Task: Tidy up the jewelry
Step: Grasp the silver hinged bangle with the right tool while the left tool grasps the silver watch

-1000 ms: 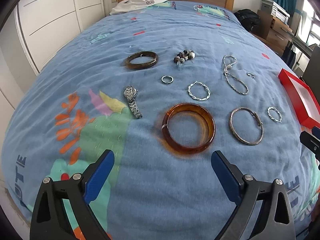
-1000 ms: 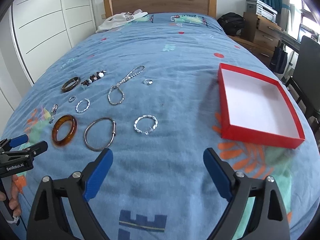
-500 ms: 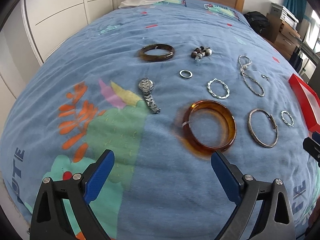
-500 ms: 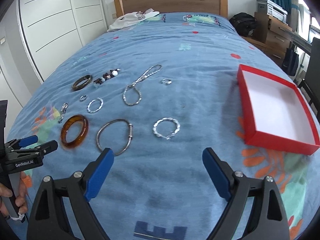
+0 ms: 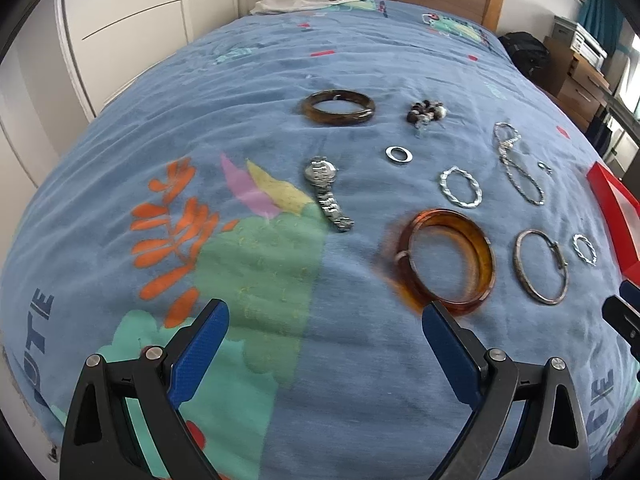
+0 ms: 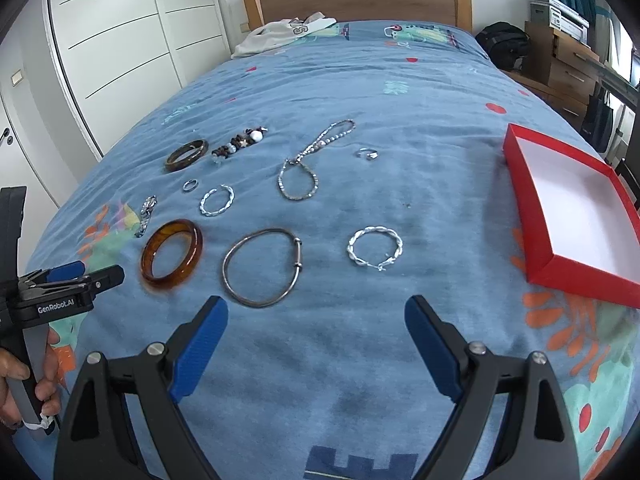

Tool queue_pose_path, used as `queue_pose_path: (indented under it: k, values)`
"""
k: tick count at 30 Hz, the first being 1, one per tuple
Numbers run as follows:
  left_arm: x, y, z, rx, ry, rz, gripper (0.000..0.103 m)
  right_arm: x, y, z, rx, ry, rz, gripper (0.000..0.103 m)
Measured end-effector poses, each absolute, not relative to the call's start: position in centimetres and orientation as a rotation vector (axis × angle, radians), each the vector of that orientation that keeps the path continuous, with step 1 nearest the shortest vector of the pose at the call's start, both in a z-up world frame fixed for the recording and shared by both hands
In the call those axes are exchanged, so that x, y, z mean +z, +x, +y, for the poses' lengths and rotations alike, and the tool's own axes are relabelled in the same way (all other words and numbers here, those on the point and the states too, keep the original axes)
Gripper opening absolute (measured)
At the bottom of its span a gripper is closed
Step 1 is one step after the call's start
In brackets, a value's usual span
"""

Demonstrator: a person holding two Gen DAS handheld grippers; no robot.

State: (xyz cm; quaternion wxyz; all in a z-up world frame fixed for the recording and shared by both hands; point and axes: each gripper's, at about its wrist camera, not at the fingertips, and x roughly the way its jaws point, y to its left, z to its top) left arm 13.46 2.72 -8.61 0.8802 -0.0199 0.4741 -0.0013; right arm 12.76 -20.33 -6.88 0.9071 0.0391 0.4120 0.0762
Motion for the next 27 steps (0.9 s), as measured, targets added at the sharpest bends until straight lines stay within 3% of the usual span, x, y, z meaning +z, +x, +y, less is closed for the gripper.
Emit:
queue_pose_path:
  k: [8, 12, 27]
  values:
    - [-8.7, 14.2, 2.0, -0.012, -0.038, 0.984, 0.096, -7.0, 13.4, -22.6, 0.113, 0.09, 0.85, 0.088]
    - [-8.7, 15.2, 2.7, 0.013, -0.043, 0.982, 0.096, -7.2, 14.1, -23.6, 0.104, 0.099, 0.859, 0.062]
    - [-9.0, 16.0, 3.1, 0.019, -0.049, 0.979, 0.096, -7.7, 14.7, -22.7, 0.143, 0.115, 0.864, 0.062]
